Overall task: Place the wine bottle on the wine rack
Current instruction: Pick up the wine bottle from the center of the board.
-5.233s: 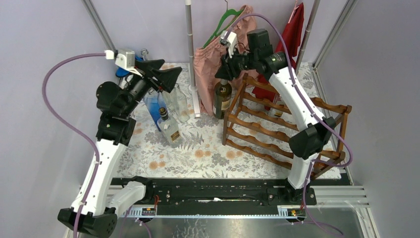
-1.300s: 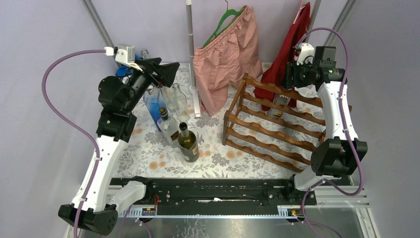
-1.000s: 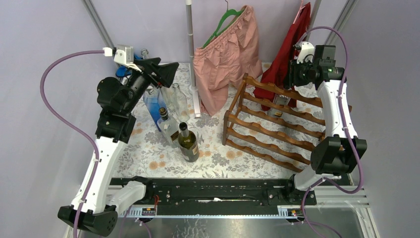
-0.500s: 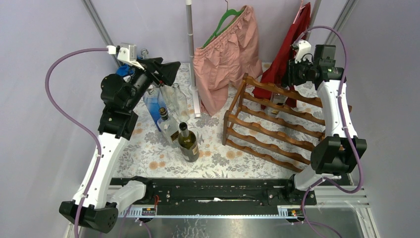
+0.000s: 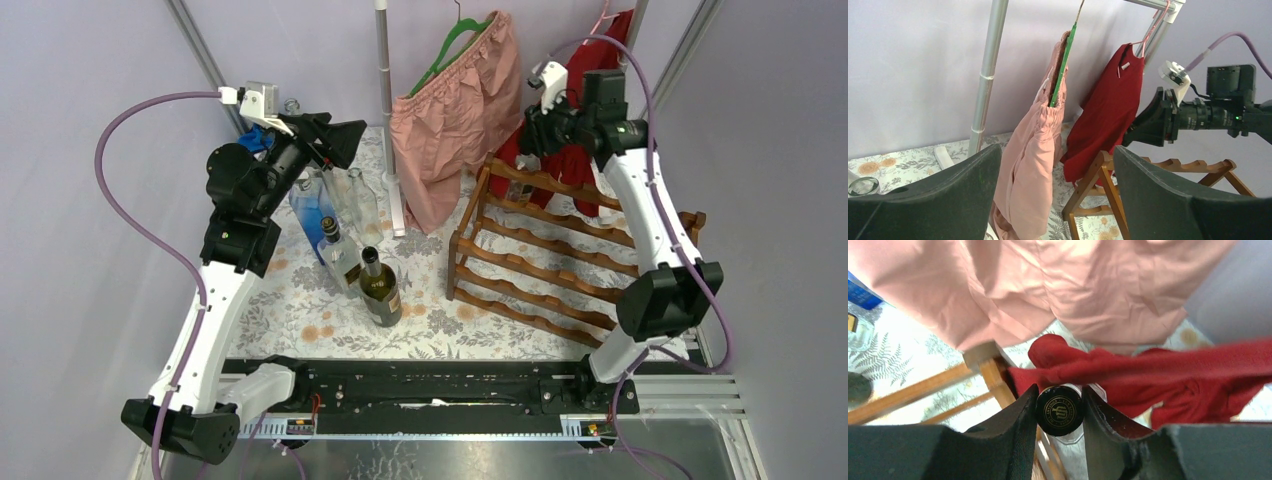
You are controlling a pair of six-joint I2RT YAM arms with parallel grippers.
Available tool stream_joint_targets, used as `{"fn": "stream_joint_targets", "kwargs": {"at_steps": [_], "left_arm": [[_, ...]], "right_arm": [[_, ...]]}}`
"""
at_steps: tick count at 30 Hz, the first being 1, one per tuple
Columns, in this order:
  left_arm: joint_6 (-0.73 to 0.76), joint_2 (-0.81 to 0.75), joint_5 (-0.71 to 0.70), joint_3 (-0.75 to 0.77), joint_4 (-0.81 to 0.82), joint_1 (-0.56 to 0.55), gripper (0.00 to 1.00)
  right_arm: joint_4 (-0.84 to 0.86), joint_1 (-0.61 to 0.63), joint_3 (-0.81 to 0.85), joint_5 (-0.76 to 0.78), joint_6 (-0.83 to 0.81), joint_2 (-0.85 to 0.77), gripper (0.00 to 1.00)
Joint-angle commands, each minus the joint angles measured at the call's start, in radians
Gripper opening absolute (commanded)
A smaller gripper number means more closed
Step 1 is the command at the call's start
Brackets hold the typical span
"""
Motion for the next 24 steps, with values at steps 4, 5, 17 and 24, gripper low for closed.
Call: {"fn": "stream_joint_targets", "kwargs": {"at_steps": [4, 5, 17, 24], "left_arm": [[-0.015, -0.024, -0.020, 0.028, 0.068, -0.005, 0.88], [-0.015, -0.030, -0.024, 0.025, 0.067, -0.005, 0.88], [-0.011, -0.067, -0.049, -0.003, 0.053, -0.005, 0.88], [0.000, -0.080, -0.065, -0.010, 0.040, -0.004, 0.88]], "right_arm": [[0.179, 0.112, 0.224, 0.037, 0.020, 0.115, 0.00], [0.181, 0.119, 0.247, 0.045, 0.026, 0.136, 0.00], [0.155, 0.238, 0.401, -0.034, 0.086, 0.265, 0.00], [0.164, 0.305, 0.274, -0.103, 0.103, 0.193, 0.00]]}}
